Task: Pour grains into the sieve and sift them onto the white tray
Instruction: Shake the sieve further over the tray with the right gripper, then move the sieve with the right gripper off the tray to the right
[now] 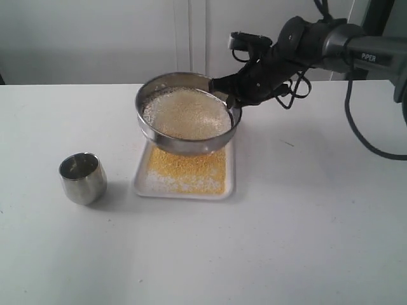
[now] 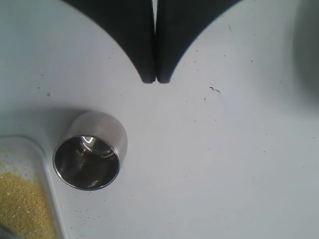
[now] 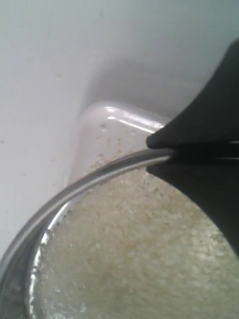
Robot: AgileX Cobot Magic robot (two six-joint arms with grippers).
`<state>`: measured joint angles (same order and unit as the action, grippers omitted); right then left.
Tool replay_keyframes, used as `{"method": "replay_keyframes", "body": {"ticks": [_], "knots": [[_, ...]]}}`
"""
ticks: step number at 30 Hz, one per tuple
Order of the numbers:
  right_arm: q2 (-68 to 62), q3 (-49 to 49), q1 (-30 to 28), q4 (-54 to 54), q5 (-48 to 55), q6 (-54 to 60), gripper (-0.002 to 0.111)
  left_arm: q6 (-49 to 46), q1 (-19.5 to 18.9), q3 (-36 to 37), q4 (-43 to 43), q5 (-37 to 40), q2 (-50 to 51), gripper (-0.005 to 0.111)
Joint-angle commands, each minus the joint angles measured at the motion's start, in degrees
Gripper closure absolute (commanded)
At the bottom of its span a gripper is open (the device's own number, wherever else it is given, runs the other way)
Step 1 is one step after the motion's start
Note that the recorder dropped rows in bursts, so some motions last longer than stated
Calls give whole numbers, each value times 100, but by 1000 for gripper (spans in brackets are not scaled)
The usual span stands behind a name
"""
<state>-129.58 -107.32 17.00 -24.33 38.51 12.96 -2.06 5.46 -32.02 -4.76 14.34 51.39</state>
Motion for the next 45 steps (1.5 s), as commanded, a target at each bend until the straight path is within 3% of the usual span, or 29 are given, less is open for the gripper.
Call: {"method": "replay_keyframes", "body": {"ticks": [1, 3, 5, 6, 8, 10, 14, 30, 37, 45], "knots": [[8, 48, 258, -170, -583, 1052, 108, 7, 45, 44, -15, 23, -47, 107], [33, 48, 243, -170, -559, 8, 108, 7, 45, 44, -15, 23, -47, 107], [73, 82, 231, 14, 683, 343, 108, 7, 45, 44, -15, 23, -47, 107], [58, 97, 231, 65, 761, 730, 108, 7, 45, 44, -15, 23, -47, 107], [17, 57, 231, 77, -298, 979, 108, 7, 45, 44, -15, 23, -47, 107], [34, -7, 172, 102, -972, 373, 108, 7, 45, 44, -15, 23, -47, 107], [96, -82, 1, 490, 219, 102, 108, 7, 45, 44, -15, 23, -47, 107], [1116, 228, -108, 1048, 1610, 220, 108, 7, 45, 44, -15, 23, -47, 107], [1720, 981, -108, 726, 1530, 1659, 108, 7, 45, 44, -15, 23, -47, 107], [2107, 1417, -108, 335, 1421, 2119, 108, 7, 45, 44, -15, 23, -47, 107]]}}
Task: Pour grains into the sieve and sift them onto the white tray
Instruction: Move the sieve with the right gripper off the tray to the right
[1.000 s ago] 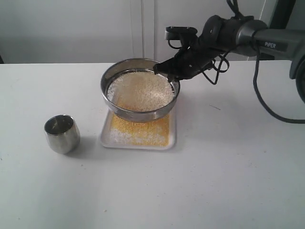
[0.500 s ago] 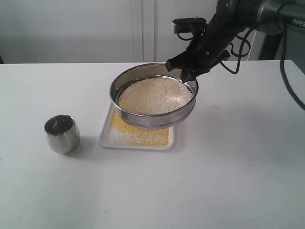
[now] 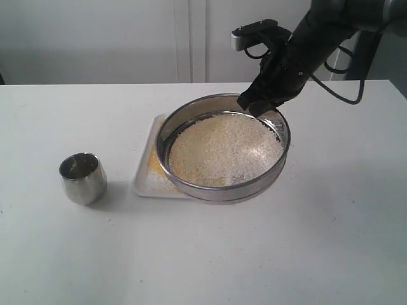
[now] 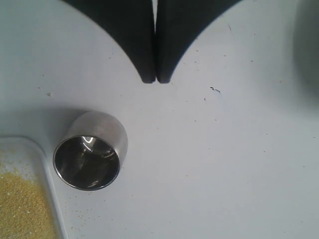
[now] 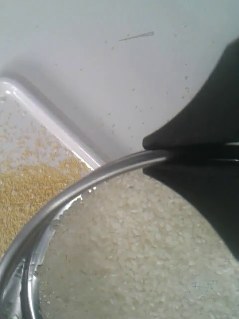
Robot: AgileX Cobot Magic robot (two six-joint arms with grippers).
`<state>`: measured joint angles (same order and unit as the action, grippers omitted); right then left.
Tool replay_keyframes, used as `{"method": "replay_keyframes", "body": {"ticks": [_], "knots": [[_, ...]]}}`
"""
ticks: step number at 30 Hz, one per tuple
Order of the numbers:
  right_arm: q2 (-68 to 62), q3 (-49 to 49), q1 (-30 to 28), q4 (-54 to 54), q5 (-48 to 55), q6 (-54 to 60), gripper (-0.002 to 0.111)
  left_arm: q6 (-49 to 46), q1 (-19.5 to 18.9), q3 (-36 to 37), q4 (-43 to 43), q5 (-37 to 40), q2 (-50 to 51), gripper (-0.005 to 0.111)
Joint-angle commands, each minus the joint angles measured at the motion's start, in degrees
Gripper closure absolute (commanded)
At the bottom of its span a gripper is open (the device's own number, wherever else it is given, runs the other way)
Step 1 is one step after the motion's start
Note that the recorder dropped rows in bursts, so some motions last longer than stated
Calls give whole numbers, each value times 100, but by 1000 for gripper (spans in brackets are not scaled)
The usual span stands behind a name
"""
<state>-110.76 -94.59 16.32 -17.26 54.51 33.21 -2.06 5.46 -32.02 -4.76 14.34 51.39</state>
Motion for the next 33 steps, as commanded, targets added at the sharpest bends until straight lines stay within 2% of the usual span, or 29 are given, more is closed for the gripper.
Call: {"method": "replay_keyframes", "body": {"ticks": [1, 9, 15, 19, 25, 33], "knots": [[225, 157, -55, -357, -194, -71, 108, 7, 45, 44, -15, 23, -47, 107], [136, 628, -691, -192, -1065, -2471, 108, 7, 45, 44, -15, 23, -47, 107], [146, 1009, -845, 463, -1519, -2464, 108, 7, 45, 44, -15, 23, -47, 107], [107, 1144, -1011, 534, -1995, -2598, 108, 7, 45, 44, -15, 23, -47, 107], [34, 1144, -1395, 546, -2170, -2538, 108, 7, 45, 44, -15, 23, -47, 107], [-4, 1144, -1611, 163, -2438, -366, 108, 7, 45, 44, -15, 23, -47, 107]]}}
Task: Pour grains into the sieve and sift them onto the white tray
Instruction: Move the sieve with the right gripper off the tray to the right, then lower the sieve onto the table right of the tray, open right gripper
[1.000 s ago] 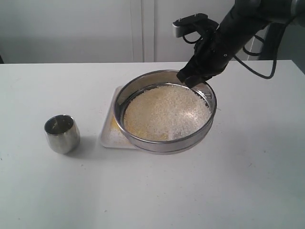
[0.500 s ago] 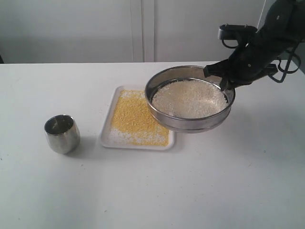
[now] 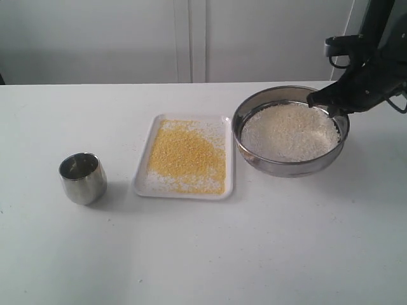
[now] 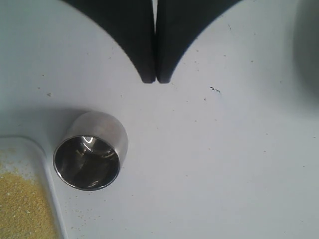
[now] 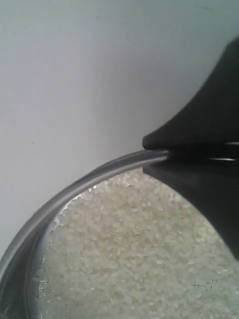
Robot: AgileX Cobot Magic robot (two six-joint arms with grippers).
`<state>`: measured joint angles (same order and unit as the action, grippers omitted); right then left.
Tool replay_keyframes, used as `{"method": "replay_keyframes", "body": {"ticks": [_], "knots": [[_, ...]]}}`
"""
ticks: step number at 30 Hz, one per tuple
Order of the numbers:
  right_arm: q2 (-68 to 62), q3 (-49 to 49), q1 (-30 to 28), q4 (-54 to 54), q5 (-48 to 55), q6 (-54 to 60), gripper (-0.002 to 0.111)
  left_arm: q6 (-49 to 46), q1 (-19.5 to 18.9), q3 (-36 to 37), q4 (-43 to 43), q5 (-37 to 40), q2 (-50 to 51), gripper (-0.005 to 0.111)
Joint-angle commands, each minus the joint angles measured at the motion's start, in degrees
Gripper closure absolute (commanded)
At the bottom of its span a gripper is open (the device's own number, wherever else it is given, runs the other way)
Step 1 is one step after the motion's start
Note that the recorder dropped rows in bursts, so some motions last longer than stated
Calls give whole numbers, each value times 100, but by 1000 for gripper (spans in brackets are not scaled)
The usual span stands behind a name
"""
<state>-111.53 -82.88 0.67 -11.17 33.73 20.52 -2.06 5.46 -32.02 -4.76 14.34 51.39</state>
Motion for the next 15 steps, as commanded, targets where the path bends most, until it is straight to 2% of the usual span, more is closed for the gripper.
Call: {"method": "replay_keyframes", "body": {"ticks": [1, 7, 11, 15], "knots": [[72, -27, -58, -644, -416, 1109, 108, 7, 45, 44, -15, 23, -47, 107], [84, 137, -241, -1945, -623, 2657, 108, 7, 45, 44, -15, 23, -47, 107], [84, 308, -246, -2415, -714, 3544, 108, 7, 45, 44, -15, 23, -47, 107], [72, 402, -246, -2516, -970, 3601, 108, 7, 45, 44, -15, 23, -47, 107]]}}
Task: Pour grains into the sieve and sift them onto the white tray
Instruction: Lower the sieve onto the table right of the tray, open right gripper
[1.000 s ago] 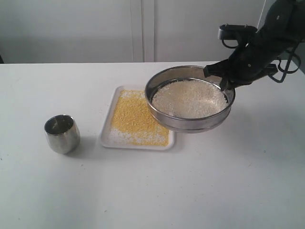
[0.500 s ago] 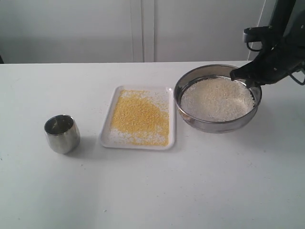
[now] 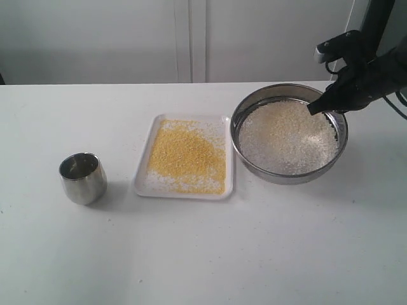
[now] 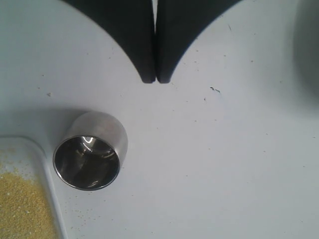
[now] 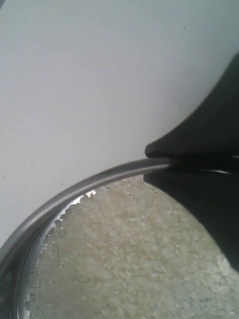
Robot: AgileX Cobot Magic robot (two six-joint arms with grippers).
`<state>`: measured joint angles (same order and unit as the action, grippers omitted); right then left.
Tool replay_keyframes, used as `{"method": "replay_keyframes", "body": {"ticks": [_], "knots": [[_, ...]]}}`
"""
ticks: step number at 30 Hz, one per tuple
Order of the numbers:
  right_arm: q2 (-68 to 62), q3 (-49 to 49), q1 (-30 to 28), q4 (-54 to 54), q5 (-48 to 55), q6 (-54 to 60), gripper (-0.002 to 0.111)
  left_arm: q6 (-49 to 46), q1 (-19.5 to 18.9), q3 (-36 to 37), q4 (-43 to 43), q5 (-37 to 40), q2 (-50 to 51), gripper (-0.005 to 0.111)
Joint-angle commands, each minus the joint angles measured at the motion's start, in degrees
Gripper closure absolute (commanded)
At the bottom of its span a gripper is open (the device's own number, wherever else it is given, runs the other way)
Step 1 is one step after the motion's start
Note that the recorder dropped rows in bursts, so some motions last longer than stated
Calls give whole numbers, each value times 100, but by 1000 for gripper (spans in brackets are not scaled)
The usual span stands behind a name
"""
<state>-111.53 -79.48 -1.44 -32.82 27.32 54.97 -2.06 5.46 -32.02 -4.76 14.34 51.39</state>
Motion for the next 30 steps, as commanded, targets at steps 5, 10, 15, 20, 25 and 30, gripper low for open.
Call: {"method": "replay_keyframes", "body": {"ticks": [5, 10, 15, 20, 25, 30], "knots": [[-37, 74, -35, -338, -267, -29, 108, 7, 45, 44, -15, 23, -47, 107], [-298, 74, -57, -338, -246, -724, 108, 7, 45, 44, -15, 23, -47, 107], [-507, 74, -57, -338, -190, -1052, 108, 7, 45, 44, -15, 23, -47, 107], [-530, 74, -68, -272, -239, -1052, 108, 7, 45, 44, -15, 23, -47, 107], [-530, 74, -227, -258, -82, -1052, 108, 7, 45, 44, -15, 23, -47, 107], [-530, 74, -312, -258, 39, -1052, 108, 7, 45, 44, -15, 23, -47, 107]]}}
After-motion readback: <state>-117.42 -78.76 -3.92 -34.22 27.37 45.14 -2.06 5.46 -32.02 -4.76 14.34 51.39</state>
